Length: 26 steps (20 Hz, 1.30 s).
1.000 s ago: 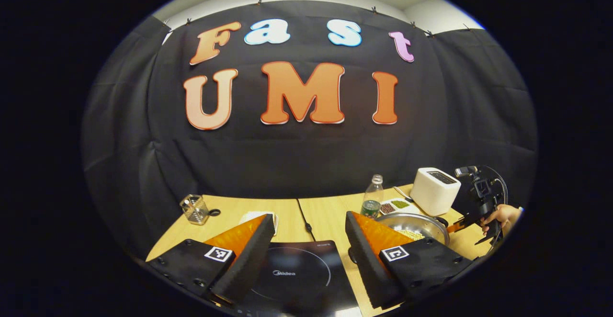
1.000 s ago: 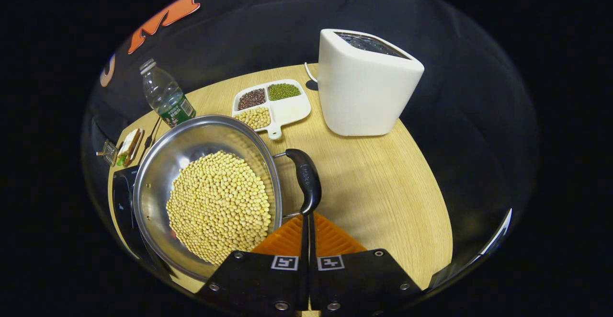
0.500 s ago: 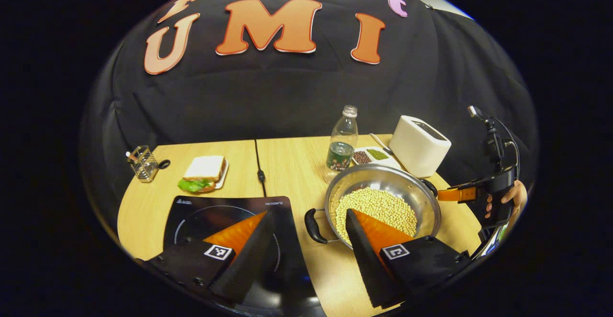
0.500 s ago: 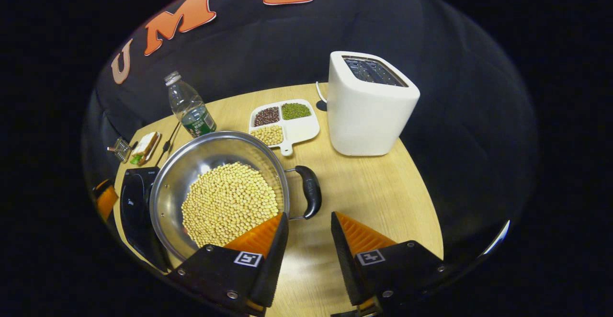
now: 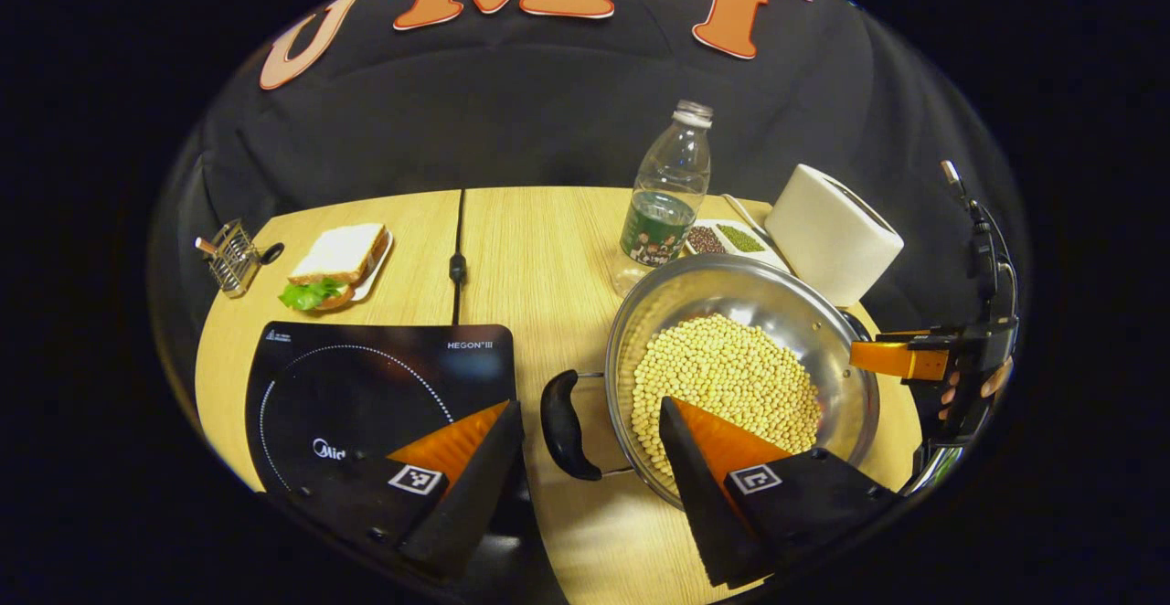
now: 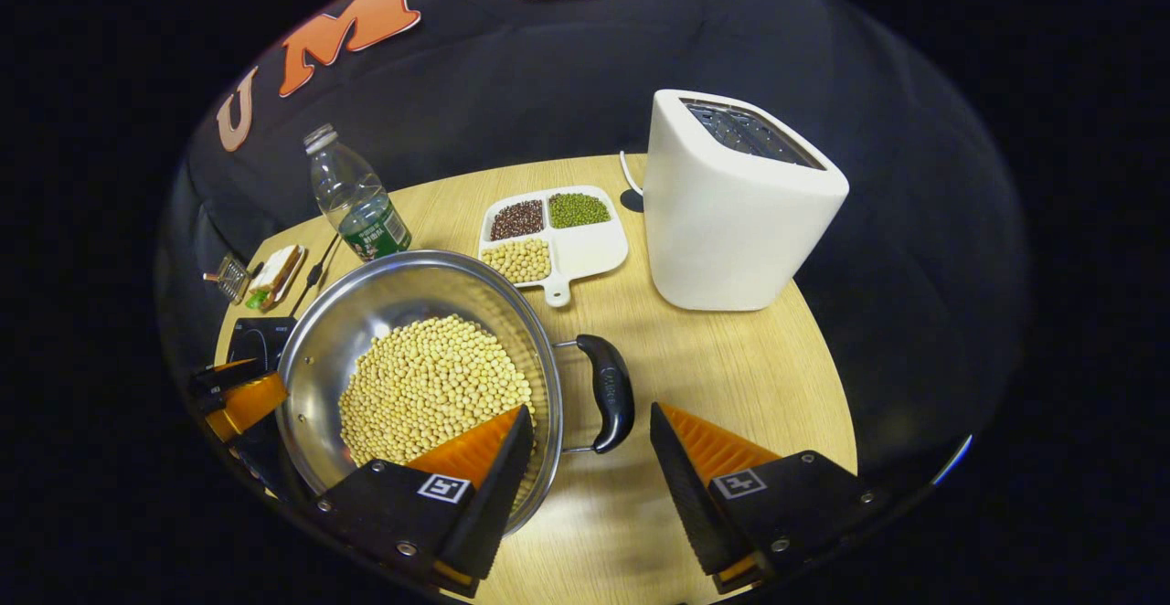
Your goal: First push the handle of the pot to place it horizontally, then grasp the pot with both hands and set it on the induction cooktop.
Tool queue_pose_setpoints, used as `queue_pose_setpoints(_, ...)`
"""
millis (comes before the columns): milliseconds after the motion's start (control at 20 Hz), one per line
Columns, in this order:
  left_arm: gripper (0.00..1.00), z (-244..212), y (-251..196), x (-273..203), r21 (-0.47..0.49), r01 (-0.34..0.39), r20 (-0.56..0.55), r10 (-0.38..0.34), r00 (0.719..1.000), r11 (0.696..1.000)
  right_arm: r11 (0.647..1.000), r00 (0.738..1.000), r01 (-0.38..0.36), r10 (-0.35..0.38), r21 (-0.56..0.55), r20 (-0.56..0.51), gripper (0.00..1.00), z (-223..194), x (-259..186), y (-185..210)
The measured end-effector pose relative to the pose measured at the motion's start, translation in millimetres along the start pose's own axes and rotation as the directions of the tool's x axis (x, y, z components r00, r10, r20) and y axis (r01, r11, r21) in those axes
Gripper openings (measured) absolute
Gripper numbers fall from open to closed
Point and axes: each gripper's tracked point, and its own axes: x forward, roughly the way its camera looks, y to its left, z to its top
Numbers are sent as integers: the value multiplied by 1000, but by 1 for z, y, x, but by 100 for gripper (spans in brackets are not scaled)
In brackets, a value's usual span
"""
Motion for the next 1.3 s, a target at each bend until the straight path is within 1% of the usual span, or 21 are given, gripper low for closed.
queue_pose_setpoints(50,98,-3,-4,5,-8,5,-15,-6,1000,1000,1000,1000,11,-11,-18,1,81,0,2,-2)
queue_pose_setpoints(200,98,-5,-3,17,24,-34,-12,35,999,999,999,1000,14,-14,-39,0,81,0,13,3)
queue_pose_setpoints(300,97,-3,-3,30,23,-36,-6,37,999,999,998,1000,23,-24,-59,-6,81,-2,18,0)
queue_pose_setpoints(350,97,1,0,36,24,-38,7,37,999,999,997,999,40,-41,-68,-11,80,-3,21,-4)
queue_pose_setpoints(400,95,3,-1,40,21,-29,12,29,1000,999,998,999,28,-29,-60,-17,79,-4,20,-3)
queue_pose_setpoints(450,87,1,-1,44,28,-30,10,30,999,999,999,1000,21,-22,-45,-14,77,-2,22,-2)
queue_pose_setpoints(550,85,3,-2,53,41,-42,16,42,999,998,999,1000,19,-20,-32,-9,73,-2,20,-6)
queue_pose_setpoints(600,88,4,4,59,44,-69,25,68,997,997,999,1000,25,-25,-32,-5,67,-2,16,-9)
queue_pose_setpoints(650,83,4,2,63,44,-80,29,79,996,996,999,1000,25,-25,-34,-4,69,-2,14,-10)
queue_pose_setpoints(700,81,7,8,68,50,-108,42,106,994,993,999,1000,22,-22,-25,-2,69,-1,13,-11)
queue_pose_setpoints(750,79,7,7,68,39,-108,53,106,993,993,1000,1000,21,-21,-9,-1,65,-1,12,-11)
queue_pose_setpoints(800,77,11,4,72,41,-109,63,106,992,993,1000,1000,24,-24,1,1,64,-2,10,-13)
queue_pose_setpoints(850,77,13,4,73,43,-109,79,105,991,993,1000,999,31,-31,3,9,66,-2,11,-12)
queue_pose_setpoints(900,77,16,3,76,44,-116,96,111,989,992,999,999,40,-40,0,18,66,-3,11,-12)
queue_pose_setpoints(1050,77,21,2,76,86,-154,166,138,976,984,998,996,69,-68,-14,56,64,-1,5,-14)
queue_pose_setpoints(1100,77,22,2,76,92,-155,182,137,974,984,997,995,72,-71,-10,63,64,1,4,-16)
queue_pose_setpoints(1150,77,24,1,76,87,-151,189,132,973,985,998,996,69,-69,7,63,59,2,2,-16)
queue_pose_setpoints(1200,76,23,3,75,90,-149,192,130,973,985,997,996,68,-69,23,61,62,3,1,-16)
queue_pose_setpoints(1250,77,24,2,75,86,-148,192,130,973,985,997,996,71,-73,31,59,60,1,1,-15)
queue_pose_setpoints(1300,72,21,2,74,81,-147,185,131,974,986,997,994,78,-79,22,69,60,2,1,-13)
